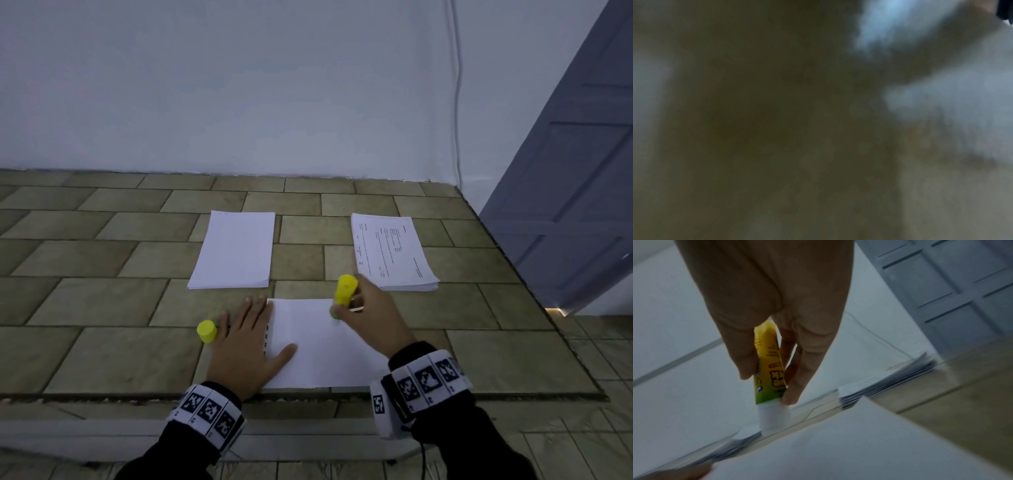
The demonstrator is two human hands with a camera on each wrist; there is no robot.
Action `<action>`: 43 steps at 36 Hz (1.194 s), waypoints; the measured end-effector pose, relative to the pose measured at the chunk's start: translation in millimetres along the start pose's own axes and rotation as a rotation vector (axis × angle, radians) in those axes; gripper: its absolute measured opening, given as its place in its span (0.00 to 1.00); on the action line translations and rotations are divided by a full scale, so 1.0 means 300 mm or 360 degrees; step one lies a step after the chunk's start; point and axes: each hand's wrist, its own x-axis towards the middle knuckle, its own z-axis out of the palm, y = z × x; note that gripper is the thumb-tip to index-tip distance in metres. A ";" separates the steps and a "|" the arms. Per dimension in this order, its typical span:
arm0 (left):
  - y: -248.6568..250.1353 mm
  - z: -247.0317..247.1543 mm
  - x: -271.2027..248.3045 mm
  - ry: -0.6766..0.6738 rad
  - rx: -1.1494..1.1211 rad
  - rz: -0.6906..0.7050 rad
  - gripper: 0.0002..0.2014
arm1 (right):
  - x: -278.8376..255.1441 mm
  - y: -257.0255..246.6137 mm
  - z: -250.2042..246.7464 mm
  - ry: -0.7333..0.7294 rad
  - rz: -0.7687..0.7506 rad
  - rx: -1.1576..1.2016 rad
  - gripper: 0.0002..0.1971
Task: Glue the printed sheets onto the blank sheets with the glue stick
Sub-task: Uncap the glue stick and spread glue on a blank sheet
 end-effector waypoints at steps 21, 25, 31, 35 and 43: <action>-0.008 0.005 0.008 -0.0098 0.0095 0.0044 0.58 | 0.029 -0.069 0.189 -0.0344 -0.0217 -0.0292 0.09; -0.004 -0.005 0.004 -0.0080 0.0092 0.0032 0.58 | 0.009 -0.018 0.096 -0.0283 -0.0169 -0.0251 0.07; -0.001 -0.012 0.002 -0.0138 0.0142 0.0026 0.60 | -0.046 0.075 -0.068 -0.0014 -0.0085 -0.0263 0.05; -0.004 -0.006 0.003 -0.0112 0.0107 0.0040 0.57 | -0.072 0.123 -0.139 0.0077 -0.0041 -0.0315 0.05; -0.012 0.005 0.006 -0.0007 0.0007 0.0048 0.31 | -0.104 0.041 -0.066 -0.0023 -0.0181 -0.0119 0.05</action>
